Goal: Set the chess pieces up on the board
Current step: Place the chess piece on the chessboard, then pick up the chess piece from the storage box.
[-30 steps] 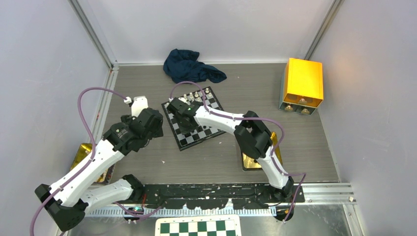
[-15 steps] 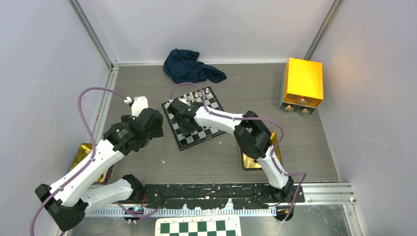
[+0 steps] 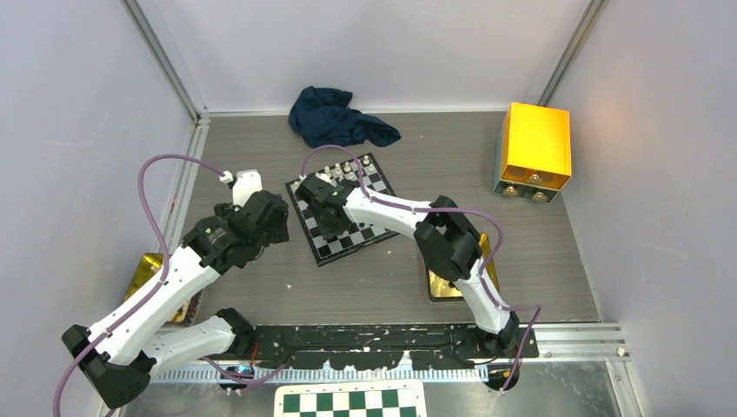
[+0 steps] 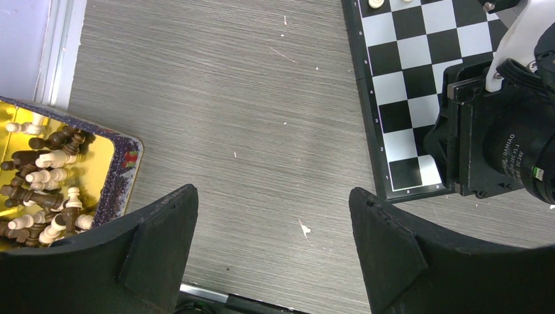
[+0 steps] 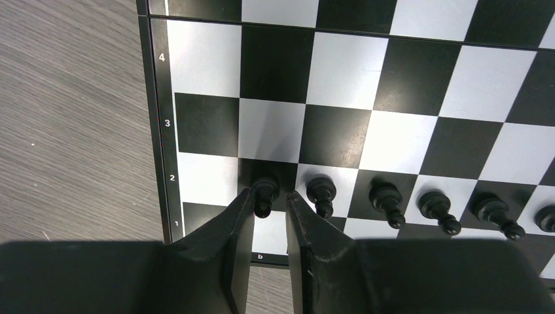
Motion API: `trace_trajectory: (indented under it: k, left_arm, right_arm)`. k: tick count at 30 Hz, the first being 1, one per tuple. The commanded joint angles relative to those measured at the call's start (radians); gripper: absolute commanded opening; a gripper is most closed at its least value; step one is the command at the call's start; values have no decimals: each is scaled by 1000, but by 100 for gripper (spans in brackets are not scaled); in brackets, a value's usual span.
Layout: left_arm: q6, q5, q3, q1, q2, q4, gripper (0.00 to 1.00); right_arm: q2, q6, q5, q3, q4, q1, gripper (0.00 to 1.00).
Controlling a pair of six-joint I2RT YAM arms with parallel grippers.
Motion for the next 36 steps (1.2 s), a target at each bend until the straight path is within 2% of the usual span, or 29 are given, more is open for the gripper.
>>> trace_trajectory:
  k: [1, 15, 23, 29, 30, 32, 36]
  left_arm:
    - [5, -7, 18, 4, -5, 28, 86]
    - [10, -5, 28, 3, 3, 31, 85]
    - [20, -19, 40, 4, 19, 34, 85]
    - [39, 3, 46, 4, 67, 88, 88]
    - [43, 9, 51, 4, 79, 99, 89]
    - [53, 22, 65, 4, 111, 120, 89]
    - [73, 39, 91, 4, 169, 154, 90]
  right_arm:
    - [-88, -14, 27, 32, -3, 6, 30]
    - [-128, -16, 32, 47, -7, 11, 30]
    - [-218, -21, 90, 34, -17, 11, 30]
    - [-366, 14, 197, -70, -46, -4, 31]
    - [-396, 26, 220, -98, -52, -9, 32]
    - [-473, 62, 280, -159, -65, -23, 41]
    - [-607, 165, 368, -300, -96, -78, 44]
